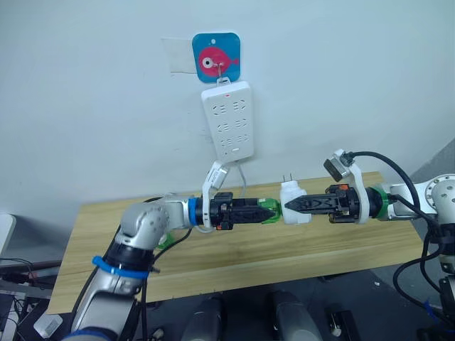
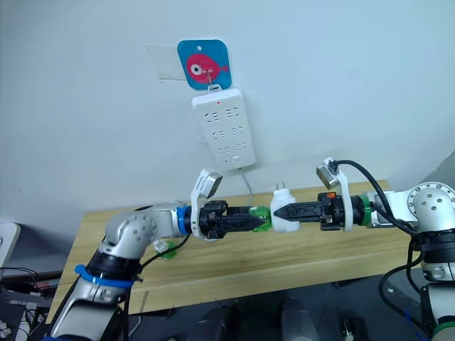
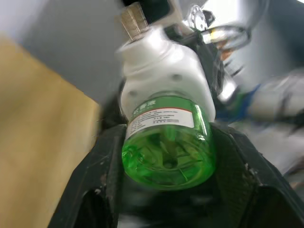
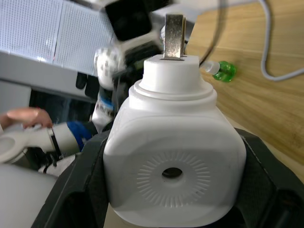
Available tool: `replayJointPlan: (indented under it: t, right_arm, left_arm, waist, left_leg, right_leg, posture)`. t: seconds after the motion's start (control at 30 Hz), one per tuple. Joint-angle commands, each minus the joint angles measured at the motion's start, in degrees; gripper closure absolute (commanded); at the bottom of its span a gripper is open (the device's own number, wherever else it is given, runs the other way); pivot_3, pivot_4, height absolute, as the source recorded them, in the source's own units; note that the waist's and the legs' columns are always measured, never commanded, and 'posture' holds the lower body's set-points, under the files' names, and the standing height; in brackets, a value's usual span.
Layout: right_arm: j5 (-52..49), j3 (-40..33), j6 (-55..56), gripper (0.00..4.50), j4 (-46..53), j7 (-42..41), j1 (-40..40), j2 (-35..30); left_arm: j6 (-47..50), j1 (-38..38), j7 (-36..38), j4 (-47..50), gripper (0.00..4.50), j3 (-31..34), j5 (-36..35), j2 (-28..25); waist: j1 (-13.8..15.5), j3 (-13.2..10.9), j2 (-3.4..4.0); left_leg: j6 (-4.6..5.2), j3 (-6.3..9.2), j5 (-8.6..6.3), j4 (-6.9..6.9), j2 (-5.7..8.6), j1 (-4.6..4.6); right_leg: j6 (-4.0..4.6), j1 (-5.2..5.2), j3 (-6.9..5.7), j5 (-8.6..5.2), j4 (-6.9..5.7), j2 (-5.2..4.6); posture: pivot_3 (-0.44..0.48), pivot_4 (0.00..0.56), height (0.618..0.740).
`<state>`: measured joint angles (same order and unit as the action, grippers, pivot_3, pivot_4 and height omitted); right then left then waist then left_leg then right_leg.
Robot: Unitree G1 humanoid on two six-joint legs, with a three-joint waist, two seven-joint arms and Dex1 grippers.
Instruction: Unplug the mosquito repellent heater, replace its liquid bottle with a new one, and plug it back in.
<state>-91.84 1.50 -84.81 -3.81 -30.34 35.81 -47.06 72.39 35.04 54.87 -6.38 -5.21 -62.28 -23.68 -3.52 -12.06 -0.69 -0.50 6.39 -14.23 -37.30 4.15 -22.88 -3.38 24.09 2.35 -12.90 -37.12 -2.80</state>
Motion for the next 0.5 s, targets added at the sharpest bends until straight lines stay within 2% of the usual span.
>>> replayJointPlan:
  t: [0.03, 0.1, 0.17, 0.33, 0.4, 0.5]
  right_arm:
    - [3.0, -0.8, -1.1, 1.53, 1.9, -4.3, 1.1, 0.2]
    - [4.7, -1.0, -1.3, 1.53, 1.9, -5.5, 1.0, 0.6]
    - [5.5, -1.4, -1.7, 1.53, 1.6, -6.2, 0.9, 1.1]
    - [6.1, -2.9, -2.5, 1.53, 1.2, -5.9, 0.5, 2.6]
    - [5.4, -3.6, -2.9, 1.53, 0.6, -5.4, 0.2, 3.3]
    - [4.3, -5.2, -3.5, 1.53, -1.8, -4.1, -0.1, 4.3]
  left_arm:
    - [10.9, 3.1, -2.6, -6.2, 2.21, 4.1, -4.2, 0.9]
    - [13.2, 4.7, -3.3, -7.6, 2.21, 5.1, -4.6, 2.1]
    - [14.1, 5.5, -3.6, -7.8, 1.47, 5.7, -4.5, 3.0]
    - [14.9, 5.7, -4.5, -7.0, 0.07, 8.4, -4.4, 4.8]
    - [13.1, 5.0, -4.6, -5.5, 0.07, 9.4, -3.2, 4.2]
    - [3.0, 4.2, -3.8, -3.0, 0.07, 9.5, 3.0, 1.9]
  waist:
    - [-0.1, 0.0, 0.00]
    - [0.0, 0.0, 0.00]
    - [0.0, 0.0, 0.00]
    - [0.1, 0.0, 0.00]
    - [0.1, 0.0, -0.01]
    - [0.1, 0.0, -0.01]
  left_leg:
    - [0.00, 0.00, 0.00, 0.00, 0.00, 0.00]
    - [-0.01, -0.01, 0.00, 0.00, -0.01, 0.01]
    - [-0.02, -0.04, 0.01, 0.01, -0.01, 0.01]
    - [-0.04, -0.05, 0.01, 0.01, -0.01, 0.01]
    - [-0.04, -0.05, 0.01, 0.01, 0.00, 0.01]
    - [-0.05, -0.07, 0.01, 0.02, 0.00, 0.01]
  right_leg:
    - [0.03, 0.02, 0.00, 0.02, 0.00, 0.00]
    - [0.08, 0.02, 0.02, 0.05, -0.01, -0.02]
    - [0.10, 0.06, 0.05, 0.06, -0.02, -0.04]
    - [0.11, 0.06, 0.08, 0.06, 0.00, -0.25]
    - [0.11, 0.06, 0.08, 0.06, 0.00, -0.27]
    - [0.12, 0.06, 0.10, 0.07, 0.01, -0.30]
  posture:
    - [-0.091, 0.189, 0.740]
    - [-0.093, 0.188, 0.740]
    - [-0.094, 0.188, 0.740]
    - [-0.093, 0.188, 0.740]
    - [-0.093, 0.188, 0.740]
    - [-0.082, 0.187, 0.740]
